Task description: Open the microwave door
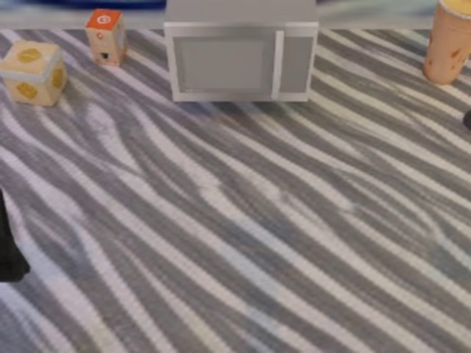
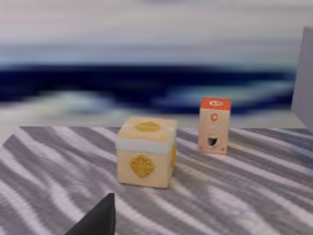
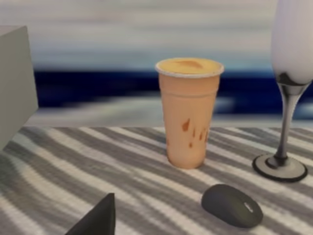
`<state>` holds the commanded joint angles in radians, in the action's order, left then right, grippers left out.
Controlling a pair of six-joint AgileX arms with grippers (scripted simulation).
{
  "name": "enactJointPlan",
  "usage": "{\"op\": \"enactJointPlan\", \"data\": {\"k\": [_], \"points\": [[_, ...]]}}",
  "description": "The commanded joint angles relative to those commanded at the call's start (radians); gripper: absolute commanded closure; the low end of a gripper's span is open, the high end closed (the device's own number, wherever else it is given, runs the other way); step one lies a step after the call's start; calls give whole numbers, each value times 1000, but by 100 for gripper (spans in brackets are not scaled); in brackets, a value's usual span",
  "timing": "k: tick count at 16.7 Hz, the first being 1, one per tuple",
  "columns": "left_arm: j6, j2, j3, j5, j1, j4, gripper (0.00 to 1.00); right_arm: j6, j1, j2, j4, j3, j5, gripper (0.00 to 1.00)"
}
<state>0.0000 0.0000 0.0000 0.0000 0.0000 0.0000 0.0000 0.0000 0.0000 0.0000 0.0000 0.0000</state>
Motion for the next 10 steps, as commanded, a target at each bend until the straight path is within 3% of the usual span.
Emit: {"op": "enactJointPlan", "data": {"k": [5, 10], "points": [[-20, 61, 61, -16, -27, -31, 0, 0, 0, 0, 0, 0, 0, 0], [-112, 375, 359, -90, -143, -168, 0, 0, 0, 0, 0, 0, 0, 0]]}}
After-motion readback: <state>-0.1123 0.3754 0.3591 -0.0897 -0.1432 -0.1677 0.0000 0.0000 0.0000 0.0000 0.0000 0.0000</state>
